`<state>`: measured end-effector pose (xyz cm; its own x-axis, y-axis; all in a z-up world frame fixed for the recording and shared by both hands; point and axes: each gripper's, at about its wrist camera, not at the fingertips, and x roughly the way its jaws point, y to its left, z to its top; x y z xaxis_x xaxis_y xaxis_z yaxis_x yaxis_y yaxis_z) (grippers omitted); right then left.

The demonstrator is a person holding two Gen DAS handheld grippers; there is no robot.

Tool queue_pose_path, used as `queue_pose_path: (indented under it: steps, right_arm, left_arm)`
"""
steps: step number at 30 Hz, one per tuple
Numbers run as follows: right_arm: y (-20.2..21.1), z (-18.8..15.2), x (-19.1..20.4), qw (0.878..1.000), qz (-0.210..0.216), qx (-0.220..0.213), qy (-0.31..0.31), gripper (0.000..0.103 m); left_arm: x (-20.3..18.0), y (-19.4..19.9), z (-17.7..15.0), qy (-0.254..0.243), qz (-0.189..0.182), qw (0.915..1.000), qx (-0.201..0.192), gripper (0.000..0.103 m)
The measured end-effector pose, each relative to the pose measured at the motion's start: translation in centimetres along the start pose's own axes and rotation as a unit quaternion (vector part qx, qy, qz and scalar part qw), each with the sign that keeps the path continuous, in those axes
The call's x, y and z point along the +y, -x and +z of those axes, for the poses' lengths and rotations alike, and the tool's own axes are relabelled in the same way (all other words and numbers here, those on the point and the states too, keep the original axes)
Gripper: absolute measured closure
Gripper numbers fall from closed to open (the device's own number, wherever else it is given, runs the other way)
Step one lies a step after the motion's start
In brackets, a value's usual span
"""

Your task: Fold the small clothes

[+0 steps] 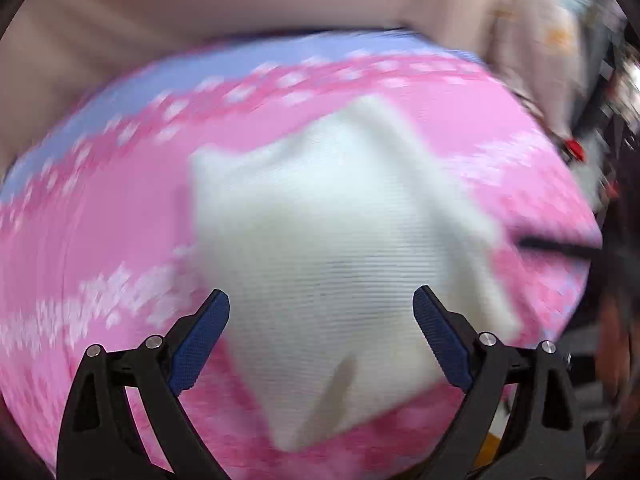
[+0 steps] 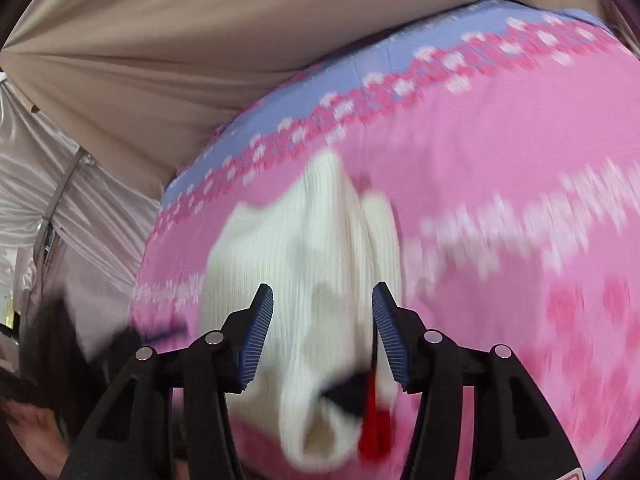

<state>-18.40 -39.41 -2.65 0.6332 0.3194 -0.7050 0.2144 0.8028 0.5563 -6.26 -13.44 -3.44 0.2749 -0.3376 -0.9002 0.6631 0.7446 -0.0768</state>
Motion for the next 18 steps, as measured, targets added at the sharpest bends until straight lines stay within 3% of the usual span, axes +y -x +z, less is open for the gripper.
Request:
queue_pose_path:
  steps: [4,5,6,7,9,11,14,16,18]
  right_arm:
    - [-1.8,-7.0,2.0,0.999,0.008,0.045,-0.002,0.051]
    - [-3.0,-8.0,2.3,0.999,-0.001,0.054,0.003,0.059]
    - [-4.0,-8.8,2.4,0.998,-0.018,0.062,0.009,0.095]
    - [-4.3,-9.1,2.2,0.997,-0.03,0.064,0.006,0.093]
    - [-1.7,-9.4,0.9,0.999,-0.017,0.014,-0.037,0.094]
    - [0.2,-10.1,-0.7,0.998,-0.032,-0.004,-0.061,0.095]
    - [-2.1,-12.1,-2.8,0.995,-0.046,0.045,-0.073,0.095]
    - [-3.2,-12.0,-1.2,0.996,-0.035,0.069,-0.045,0.092]
    - [-2.8,-11.2,0.3,0.996,-0.054,0.071,-0.02,0.086]
  left_arm:
    - [2.2,-3.9,-0.9,0.033,0.005,0.9975,0.062,0.012]
    - [2.4,-4.3,-1.0,0.045,0.0,0.9966,0.069,0.012]
    - [2.7,-4.3,-0.9,0.06,-0.008,0.9955,0.073,0.012]
    - [3.0,-4.2,-0.8,0.068,-0.012,0.9948,0.074,0.012]
    - [3.6,-4.3,-0.7,0.075,-0.02,0.994,0.077,0.012]
    - [3.0,-5.0,-1.6,0.085,-0.035,0.9917,0.09,0.011]
    - [2.4,-4.6,-1.5,0.085,-0.02,0.9929,0.08,0.011]
    - [2.4,-3.4,-1.0,0.08,-0.01,0.9945,0.067,0.012]
    - [2.8,-1.8,-0.6,0.084,-0.008,0.9954,0.047,0.012]
